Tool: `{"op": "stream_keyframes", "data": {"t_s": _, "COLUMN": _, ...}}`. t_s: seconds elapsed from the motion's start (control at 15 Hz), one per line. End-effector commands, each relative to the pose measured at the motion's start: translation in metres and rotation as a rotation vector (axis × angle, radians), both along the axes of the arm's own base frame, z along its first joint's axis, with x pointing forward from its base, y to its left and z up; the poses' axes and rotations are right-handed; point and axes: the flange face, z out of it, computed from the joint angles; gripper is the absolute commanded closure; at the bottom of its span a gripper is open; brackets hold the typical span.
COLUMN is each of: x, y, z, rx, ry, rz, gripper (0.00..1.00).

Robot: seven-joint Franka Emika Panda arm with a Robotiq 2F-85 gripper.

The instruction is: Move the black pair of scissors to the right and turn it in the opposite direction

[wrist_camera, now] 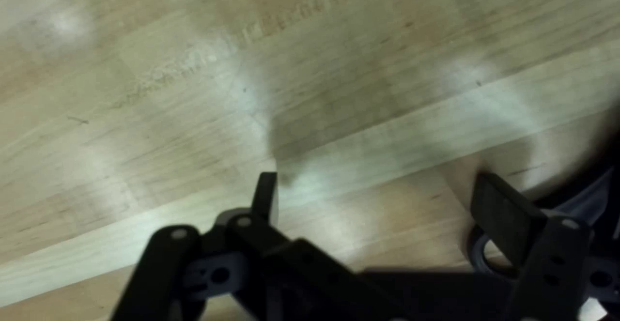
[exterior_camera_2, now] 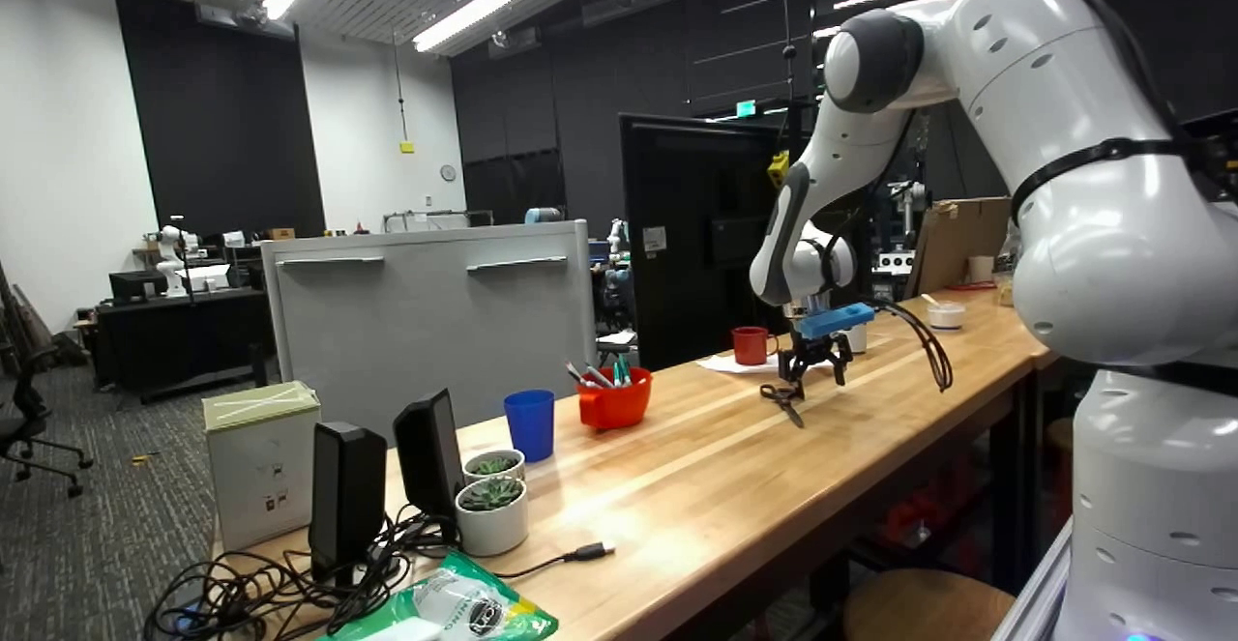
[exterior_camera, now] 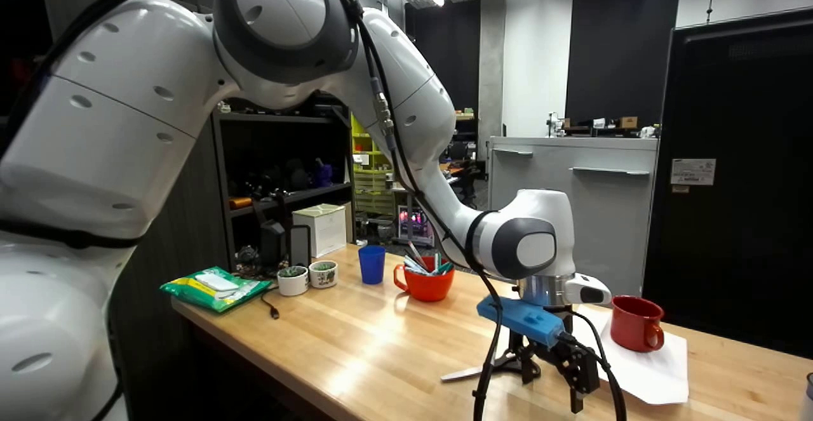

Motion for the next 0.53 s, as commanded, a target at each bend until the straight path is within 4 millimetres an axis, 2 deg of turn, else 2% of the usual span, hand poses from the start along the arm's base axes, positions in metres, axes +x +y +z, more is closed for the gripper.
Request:
{"op": "stream_keyframes", "data": {"t_s": 0.0, "x": 0.012, "y": 0.008, "z": -0.017, "rx": -0.020, "ry": 0.034, "rz": -0.003, "gripper": 0.00}}
{"op": "stream_keyframes", "data": {"t_s": 0.47, "x": 0.023, "y": 0.013, "z": -0.019, "rx": -0.025, "ry": 0.044, "rz": 0.005, "gripper": 0.00}}
